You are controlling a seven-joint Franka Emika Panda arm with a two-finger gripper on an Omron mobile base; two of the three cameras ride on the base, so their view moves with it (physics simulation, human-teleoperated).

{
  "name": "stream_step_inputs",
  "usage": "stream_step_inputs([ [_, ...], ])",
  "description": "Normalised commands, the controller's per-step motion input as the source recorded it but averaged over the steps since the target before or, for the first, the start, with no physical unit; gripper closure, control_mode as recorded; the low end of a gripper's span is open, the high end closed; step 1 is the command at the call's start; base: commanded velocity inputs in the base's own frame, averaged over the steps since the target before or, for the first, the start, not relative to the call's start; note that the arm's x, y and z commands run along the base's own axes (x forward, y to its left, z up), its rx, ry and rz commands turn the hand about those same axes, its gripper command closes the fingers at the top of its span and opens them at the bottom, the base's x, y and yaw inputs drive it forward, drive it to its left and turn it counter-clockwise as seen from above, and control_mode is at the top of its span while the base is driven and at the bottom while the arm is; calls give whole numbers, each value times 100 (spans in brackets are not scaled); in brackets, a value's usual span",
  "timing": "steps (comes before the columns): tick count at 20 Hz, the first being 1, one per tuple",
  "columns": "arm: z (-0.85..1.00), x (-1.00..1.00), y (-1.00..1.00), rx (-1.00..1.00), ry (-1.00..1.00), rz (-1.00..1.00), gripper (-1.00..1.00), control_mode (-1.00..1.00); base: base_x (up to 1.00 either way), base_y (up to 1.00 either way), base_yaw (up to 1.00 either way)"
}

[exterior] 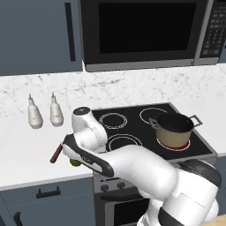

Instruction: Put the lime and onion in the pot. Retrieve the spatula and lightly stir the vegetables in the pot.

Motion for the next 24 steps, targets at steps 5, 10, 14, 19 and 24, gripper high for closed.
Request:
stream_step_inputs([
  [5, -41, 19, 36, -9, 0, 0, -100, -100, 0, 0, 0],
  [10, -48, 24, 5, -9, 0, 0, -100, -100, 0, 0, 0],
  [14, -37, 31, 10, -4, 0, 0, -100, -100, 0, 0, 0],
  [19, -17, 22, 11, -1, 0, 0, -100, -100, 0, 0, 0],
  [24, -19, 23, 4, 0, 0, 0, -100, -100, 0, 0, 0],
])
